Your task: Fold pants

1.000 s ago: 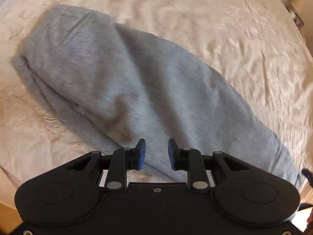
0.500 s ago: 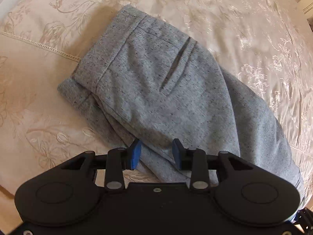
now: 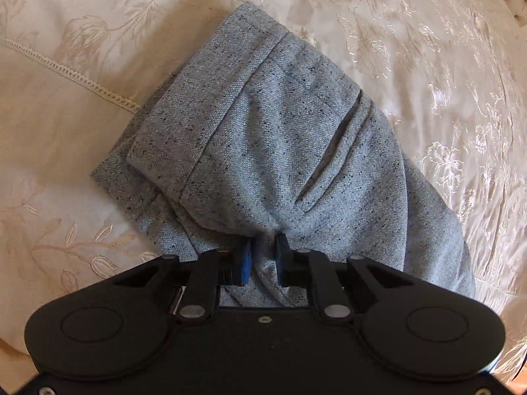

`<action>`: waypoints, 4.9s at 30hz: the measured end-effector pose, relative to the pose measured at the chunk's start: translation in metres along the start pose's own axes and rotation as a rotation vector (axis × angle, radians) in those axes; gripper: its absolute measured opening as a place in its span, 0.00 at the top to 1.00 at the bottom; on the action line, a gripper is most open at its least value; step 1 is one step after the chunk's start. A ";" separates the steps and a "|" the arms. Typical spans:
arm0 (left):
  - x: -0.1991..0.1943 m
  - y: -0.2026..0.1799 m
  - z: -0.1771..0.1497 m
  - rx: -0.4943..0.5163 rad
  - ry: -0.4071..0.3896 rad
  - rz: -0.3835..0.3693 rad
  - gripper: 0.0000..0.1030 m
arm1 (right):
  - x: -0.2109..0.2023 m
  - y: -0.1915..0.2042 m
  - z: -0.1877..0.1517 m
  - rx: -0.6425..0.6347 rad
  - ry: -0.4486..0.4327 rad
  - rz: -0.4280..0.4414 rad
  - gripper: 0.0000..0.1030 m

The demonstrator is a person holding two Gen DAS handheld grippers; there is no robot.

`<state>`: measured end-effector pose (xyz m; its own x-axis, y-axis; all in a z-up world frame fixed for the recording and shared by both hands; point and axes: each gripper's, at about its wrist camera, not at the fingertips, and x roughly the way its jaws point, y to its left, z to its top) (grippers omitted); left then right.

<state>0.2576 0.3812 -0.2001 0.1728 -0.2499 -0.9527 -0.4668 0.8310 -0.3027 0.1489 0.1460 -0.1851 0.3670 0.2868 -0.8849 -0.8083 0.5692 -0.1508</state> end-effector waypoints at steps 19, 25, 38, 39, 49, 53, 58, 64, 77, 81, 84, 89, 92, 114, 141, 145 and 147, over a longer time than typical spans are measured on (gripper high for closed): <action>-0.031 -0.005 -0.028 0.162 0.149 0.131 0.88 | 0.017 -0.006 0.004 0.079 0.041 0.148 0.79; -0.056 -0.093 -0.017 0.424 0.030 0.083 0.83 | -0.016 -0.068 -0.002 0.405 -0.011 0.197 0.71; 0.047 -0.183 -0.006 0.635 0.074 0.140 0.74 | 0.017 -0.260 0.001 0.966 -0.011 -0.011 0.65; 0.059 -0.175 -0.012 0.641 0.104 0.180 0.74 | 0.025 -0.268 0.005 0.980 -0.003 -0.007 0.65; 0.072 -0.133 -0.006 0.484 0.142 0.102 0.74 | 0.085 -0.264 0.006 1.108 0.134 0.228 0.65; 0.075 -0.135 -0.001 0.503 0.162 0.109 0.74 | 0.059 -0.216 -0.002 0.969 0.158 0.278 0.66; 0.074 -0.144 -0.013 0.624 0.125 0.130 0.74 | 0.044 -0.187 -0.010 0.951 0.182 0.263 0.65; 0.040 -0.151 -0.034 0.761 -0.040 0.132 0.74 | 0.015 -0.179 -0.003 0.928 0.077 0.153 0.65; 0.058 -0.116 -0.008 0.620 0.012 0.194 0.74 | 0.056 -0.209 0.011 1.009 0.082 0.408 0.64; 0.063 -0.112 0.004 0.584 0.030 0.184 0.74 | 0.084 -0.220 0.019 1.083 0.142 0.516 0.63; 0.066 -0.110 0.009 0.598 0.021 0.190 0.74 | 0.107 -0.230 0.017 1.183 0.196 0.562 0.62; 0.066 -0.116 -0.009 0.665 -0.015 0.238 0.74 | 0.122 -0.251 0.005 1.430 0.132 0.669 0.61; 0.069 -0.118 -0.013 0.668 -0.026 0.248 0.75 | 0.097 -0.270 0.005 1.469 -0.139 0.684 0.62; 0.052 -0.088 -0.014 0.656 -0.042 0.160 0.75 | 0.083 -0.201 0.064 0.818 0.140 0.524 0.62; -0.003 -0.109 -0.005 0.638 -0.202 0.107 0.68 | 0.092 -0.255 0.057 1.022 -0.092 0.275 0.88; 0.021 -0.085 0.032 0.551 -0.150 0.160 0.79 | 0.060 -0.260 0.042 1.073 -0.183 0.235 0.87; 0.026 -0.067 0.045 0.451 -0.124 0.129 0.89 | 0.048 -0.251 0.040 1.021 -0.179 0.229 0.87</action>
<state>0.3320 0.3412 -0.2039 0.2535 -0.0925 -0.9629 -0.0733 0.9907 -0.1145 0.3875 0.0477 -0.1718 0.3845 0.5310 -0.7551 -0.1275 0.8407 0.5262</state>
